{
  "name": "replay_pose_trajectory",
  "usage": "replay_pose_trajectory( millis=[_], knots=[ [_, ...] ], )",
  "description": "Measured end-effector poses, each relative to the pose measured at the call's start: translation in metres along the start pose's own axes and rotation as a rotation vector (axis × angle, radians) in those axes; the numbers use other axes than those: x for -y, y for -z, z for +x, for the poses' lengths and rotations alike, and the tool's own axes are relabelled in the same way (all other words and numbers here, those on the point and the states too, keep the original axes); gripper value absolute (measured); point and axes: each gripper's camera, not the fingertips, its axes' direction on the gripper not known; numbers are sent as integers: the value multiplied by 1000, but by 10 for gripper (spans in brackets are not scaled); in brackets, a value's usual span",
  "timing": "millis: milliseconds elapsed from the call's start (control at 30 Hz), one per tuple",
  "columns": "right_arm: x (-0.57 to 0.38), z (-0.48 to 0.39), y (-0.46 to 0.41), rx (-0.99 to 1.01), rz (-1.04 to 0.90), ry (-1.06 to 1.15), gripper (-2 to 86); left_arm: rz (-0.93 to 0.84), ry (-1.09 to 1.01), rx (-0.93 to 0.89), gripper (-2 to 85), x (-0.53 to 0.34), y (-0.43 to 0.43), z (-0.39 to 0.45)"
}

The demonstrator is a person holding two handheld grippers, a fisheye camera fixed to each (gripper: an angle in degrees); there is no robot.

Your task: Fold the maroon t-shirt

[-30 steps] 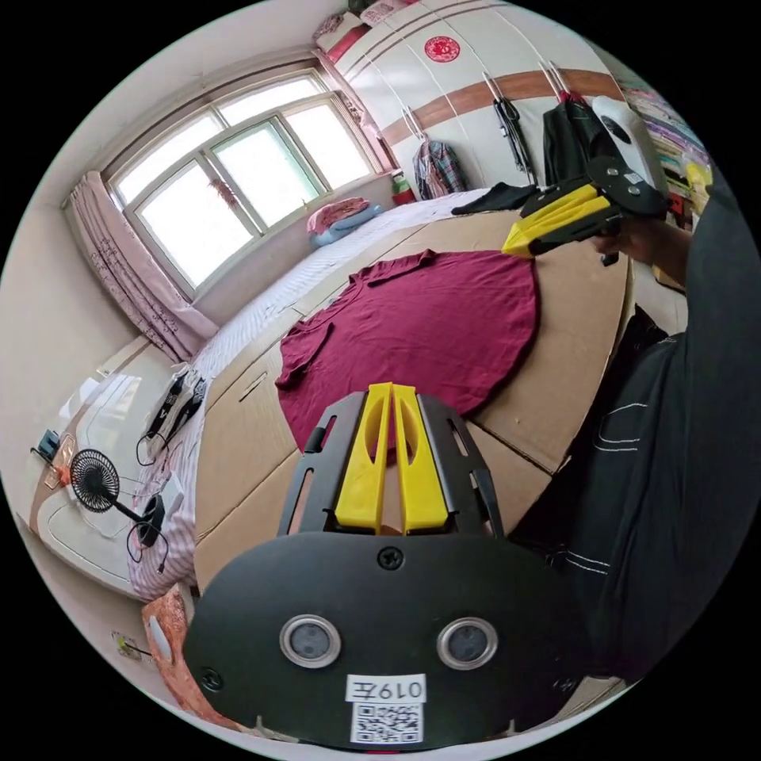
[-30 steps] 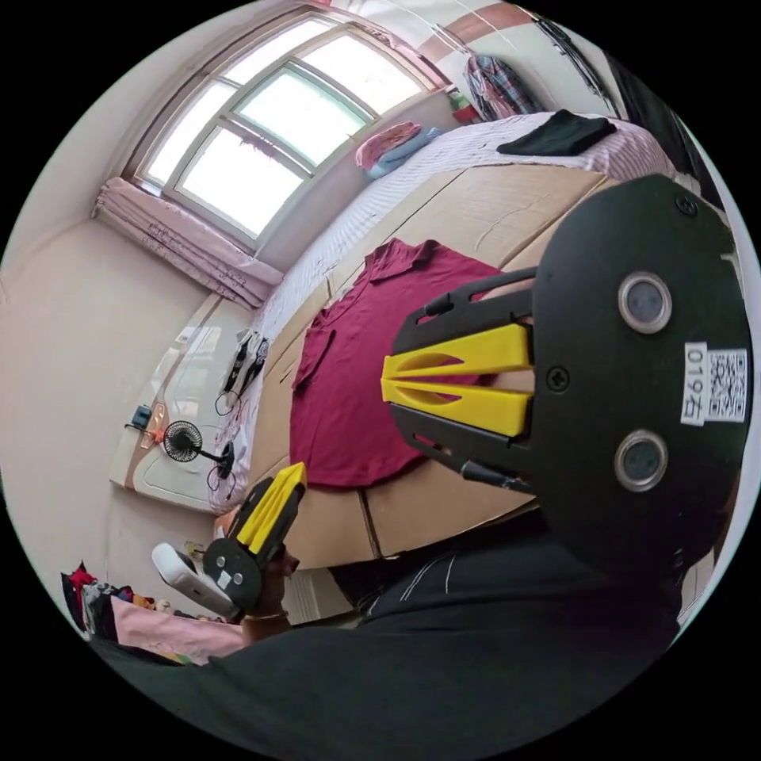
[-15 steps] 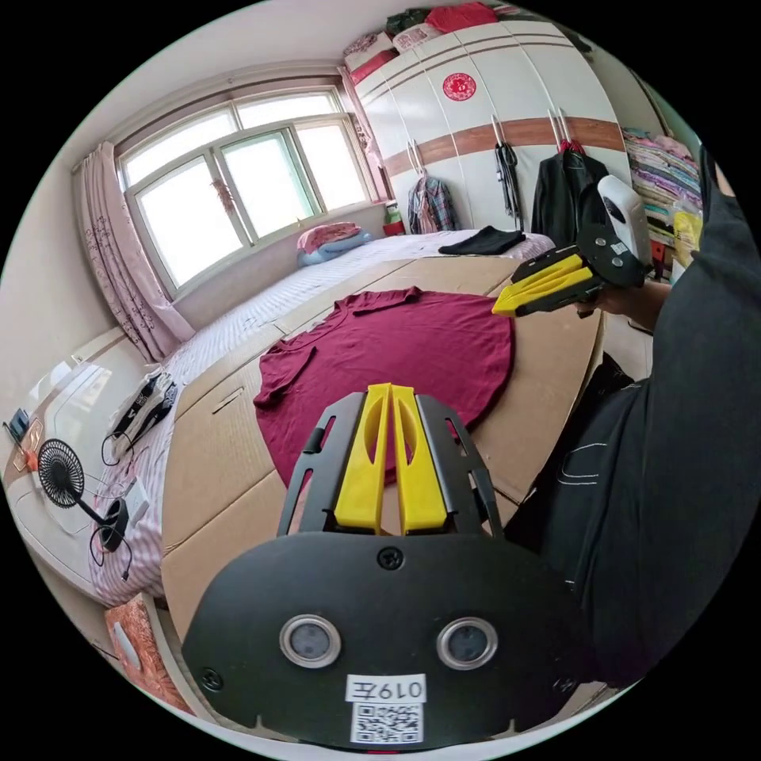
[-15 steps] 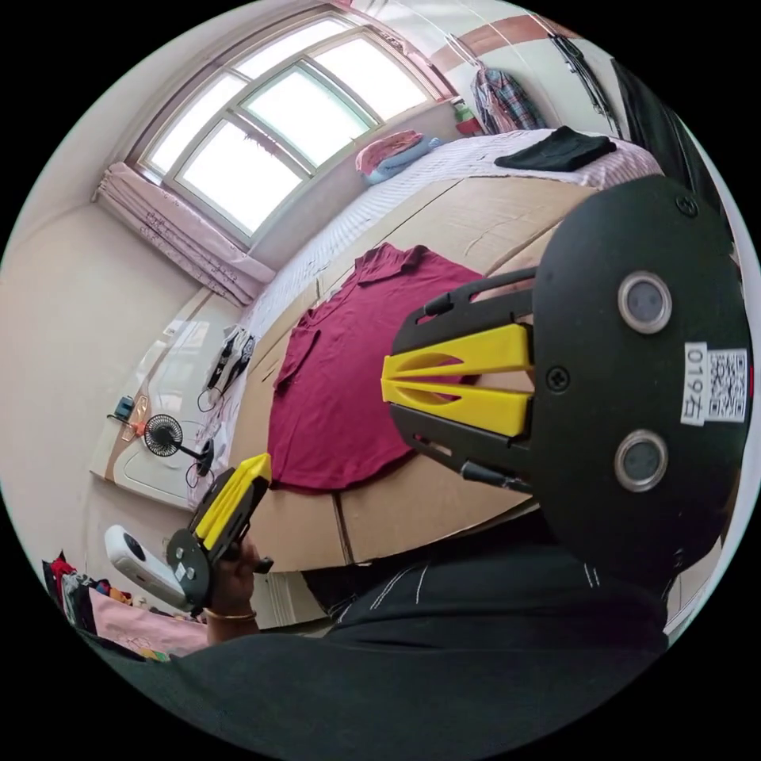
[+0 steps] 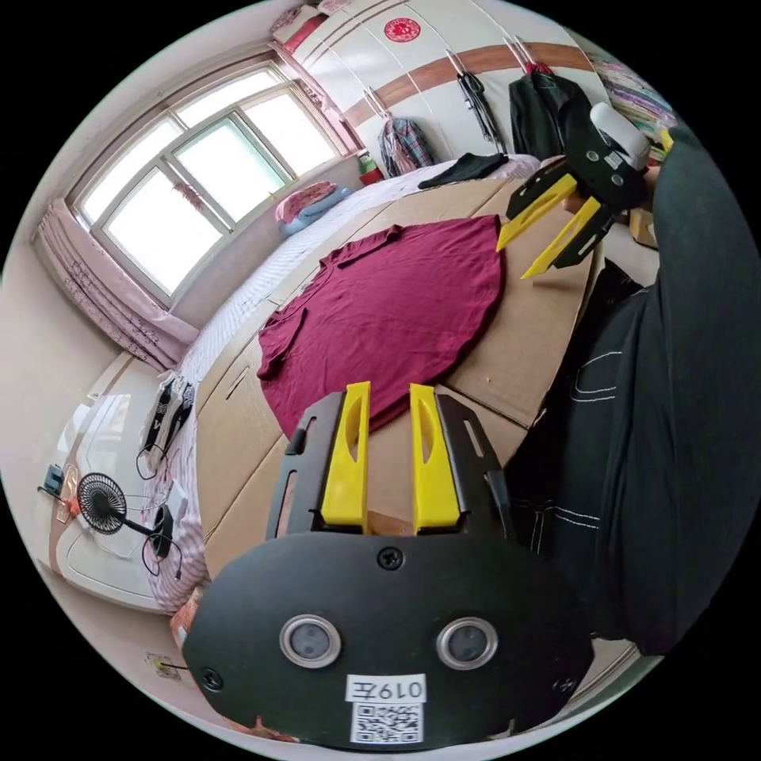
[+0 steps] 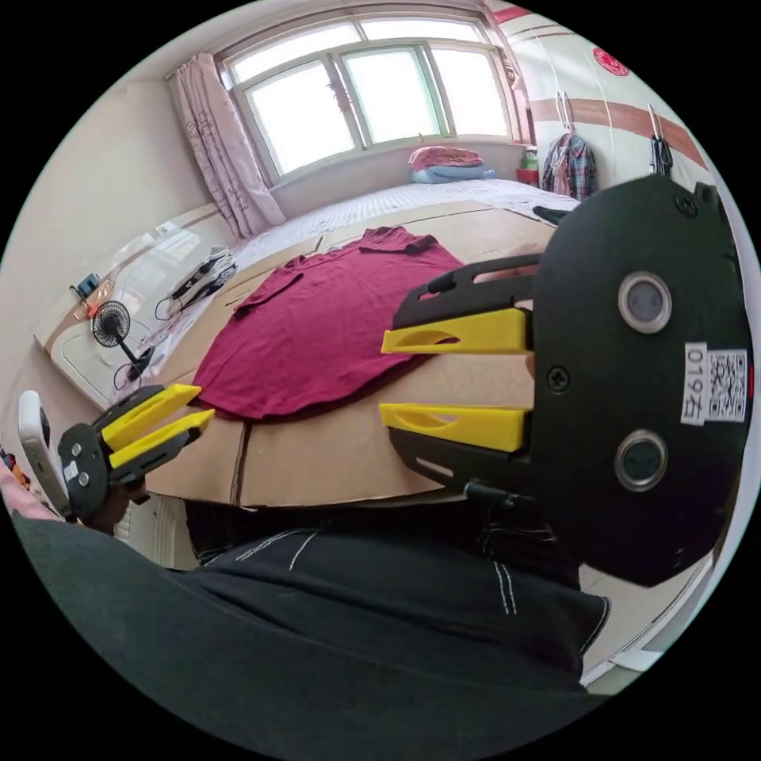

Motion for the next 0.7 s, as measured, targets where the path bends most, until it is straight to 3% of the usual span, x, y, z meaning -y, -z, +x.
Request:
replay_pose_trajectory(
  millis=[300, 700],
  knots=[
    [-2, -29, -48, -10, -10, 210, 73, 43, -164, -34, 79, 27, -4, 40],
    [-35, 10, -92, 130, 22, 111, 4, 65, -290, -94, 74, 55, -22, 75]
  ],
)
